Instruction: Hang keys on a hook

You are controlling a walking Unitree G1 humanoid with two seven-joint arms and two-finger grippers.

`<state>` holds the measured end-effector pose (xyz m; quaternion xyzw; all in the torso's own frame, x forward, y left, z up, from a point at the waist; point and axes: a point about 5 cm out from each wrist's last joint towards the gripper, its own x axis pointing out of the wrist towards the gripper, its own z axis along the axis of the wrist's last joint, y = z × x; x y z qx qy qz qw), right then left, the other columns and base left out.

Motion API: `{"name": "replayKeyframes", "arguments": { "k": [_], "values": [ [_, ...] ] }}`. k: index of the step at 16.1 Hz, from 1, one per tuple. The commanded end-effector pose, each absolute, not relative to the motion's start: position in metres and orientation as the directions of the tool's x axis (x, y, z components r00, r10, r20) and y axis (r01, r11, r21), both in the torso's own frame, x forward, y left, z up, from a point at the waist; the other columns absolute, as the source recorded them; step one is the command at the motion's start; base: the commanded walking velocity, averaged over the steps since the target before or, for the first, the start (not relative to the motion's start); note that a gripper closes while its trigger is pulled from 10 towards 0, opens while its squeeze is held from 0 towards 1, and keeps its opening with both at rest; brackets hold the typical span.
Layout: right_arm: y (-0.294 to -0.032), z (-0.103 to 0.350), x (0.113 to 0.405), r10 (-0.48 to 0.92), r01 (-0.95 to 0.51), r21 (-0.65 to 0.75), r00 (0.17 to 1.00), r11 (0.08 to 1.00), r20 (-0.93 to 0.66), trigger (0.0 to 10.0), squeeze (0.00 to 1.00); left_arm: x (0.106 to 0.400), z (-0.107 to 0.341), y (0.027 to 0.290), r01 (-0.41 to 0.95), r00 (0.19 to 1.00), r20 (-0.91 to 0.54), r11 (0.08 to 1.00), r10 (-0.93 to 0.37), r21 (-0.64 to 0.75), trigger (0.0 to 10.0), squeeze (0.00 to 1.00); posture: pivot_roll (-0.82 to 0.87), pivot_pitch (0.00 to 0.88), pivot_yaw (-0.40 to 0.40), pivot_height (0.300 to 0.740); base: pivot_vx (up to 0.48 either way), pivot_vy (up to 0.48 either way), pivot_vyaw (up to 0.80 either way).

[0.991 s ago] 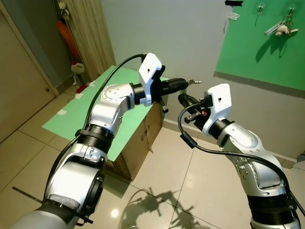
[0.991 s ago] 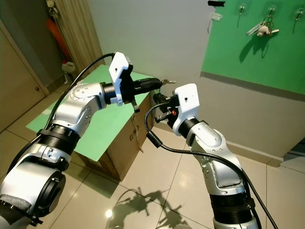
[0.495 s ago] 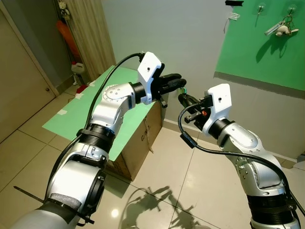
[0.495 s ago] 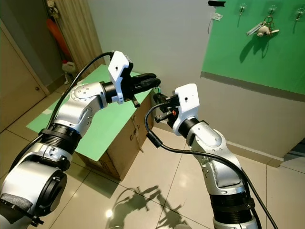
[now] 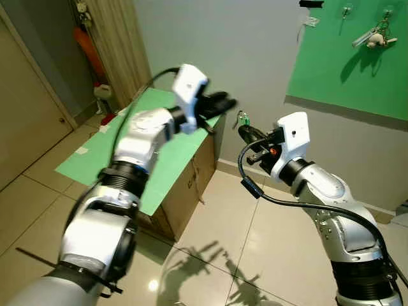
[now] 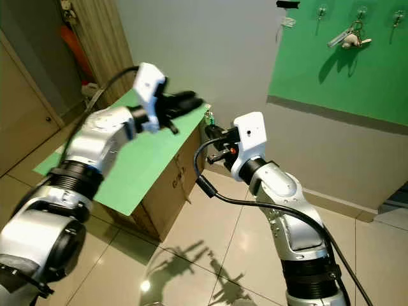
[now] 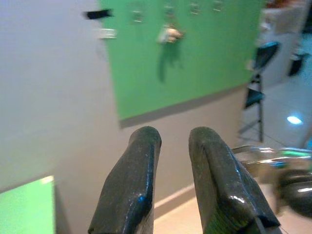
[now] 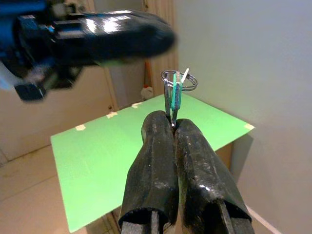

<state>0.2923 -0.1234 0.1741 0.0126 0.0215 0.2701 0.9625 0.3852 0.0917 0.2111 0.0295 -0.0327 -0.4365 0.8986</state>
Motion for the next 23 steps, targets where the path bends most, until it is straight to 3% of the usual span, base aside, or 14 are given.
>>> {"name": "replayKeyframes", "arguments": {
  "k": [1, 5, 8, 10, 11, 12, 13, 14, 15, 18, 23],
  "values": [
    [-0.127, 0.176, 0.293, 0.502, -0.502, 0.022, 0.865, 0.865, -0.020, 0.0, 0.00, 0.393, 0.227, 0.107, 0.734, 0.671, 0.073, 0.675, -0.738, 0.072, 10.0, 0.00, -0.22, 0.000, 0.117, 0.740, 0.000, 0.000, 0.00],
    [-0.127, 0.173, 0.294, 0.481, -0.481, 0.022, 0.876, 0.876, -0.016, 0.0, 0.00, 0.390, 0.214, 0.113, 0.710, 0.695, 0.023, 0.692, -0.718, 0.131, 10.0, 0.00, -0.21, 0.000, 0.118, 0.740, 0.000, 0.000, 0.00],
    [-0.146, 0.164, 0.295, 0.307, -0.307, -0.053, 0.952, 0.950, -0.008, 0.0, 0.00, 0.375, 0.174, 0.112, 0.708, 0.703, -0.047, 0.694, -0.709, 0.127, 10.0, 0.00, -0.21, 0.000, 0.117, 0.740, 0.000, 0.000, 0.00],
    [-0.156, 0.154, 0.296, 0.241, -0.258, -0.263, 0.966, 0.930, -0.094, 0.0, 0.00, 0.369, 0.155, 0.112, 0.678, 0.735, -0.083, 0.729, -0.673, 0.094, 10.0, 0.00, -0.21, 0.000, 0.114, 0.740, 0.000, 0.000, 0.00],
    [-0.163, 0.139, 0.296, 0.198, -0.276, -0.652, 0.961, 0.707, -0.192, 0.0, 0.00, 0.366, 0.151, 0.110, 0.687, 0.727, -0.084, 0.719, -0.682, 0.109, 10.0, 0.00, -0.21, 0.000, 0.114, 0.740, 0.000, 0.000, 0.00],
    [-0.169, 0.113, 0.288, 0.225, -0.440, -0.738, 0.898, 0.512, -0.379, 0.0, 0.00, 0.365, 0.150, 0.110, 0.679, 0.734, -0.085, 0.726, -0.674, 0.106, 10.0, 0.00, -0.21, 0.000, 0.104, 0.740, 0.000, 0.000, 0.00],
    [-0.151, 0.107, 0.275, 0.405, -0.604, -0.672, 0.793, 0.429, -0.455, 0.0, 0.00, 0.366, 0.151, 0.110, 0.671, 0.741, -0.084, 0.734, -0.666, 0.101, 10.0, 0.00, -0.21, 0.000, 0.106, 0.740, 0.000, 0.000, 0.00],
    [-0.124, 0.148, 0.281, 0.541, -0.529, -0.555, 0.825, 0.642, -0.161, 0.0, 0.00, 0.367, 0.152, 0.111, 0.668, 0.744, -0.084, 0.736, -0.663, 0.105, 10.0, 0.00, -0.21, 0.000, 0.103, 0.740, 0.000, 0.000, 0.00],
    [-0.139, 0.183, 0.298, 0.368, -0.313, -0.386, 0.927, 0.868, 0.077, 0.0, 0.00, 0.368, 0.153, 0.112, 0.664, 0.748, -0.083, 0.740, -0.658, 0.109, 10.0, 0.00, -0.21, 0.000, 0.103, 0.740, 0.000, 0.000, 0.00],
    [-0.166, 0.157, 0.304, 0.269, -0.281, -0.559, 0.957, 0.780, -0.106, 0.0, 0.00, 0.368, 0.154, 0.113, 0.654, 0.756, -0.082, 0.749, -0.649, 0.108, 10.0, 0.00, -0.20, 0.000, 0.101, 0.740, 0.000, 0.000, 0.00],
    [-0.151, 0.152, 0.298, 0.336, -0.339, -0.404, 0.938, 0.850, -0.079, 0.0, 0.00, 0.367, 0.151, 0.111, 0.655, 0.756, -0.094, 0.748, -0.648, 0.107, 10.0, 0.00, -0.20, 0.000, 0.099, 0.740, 0.000, 0.000, 0.00]
  ]
}}
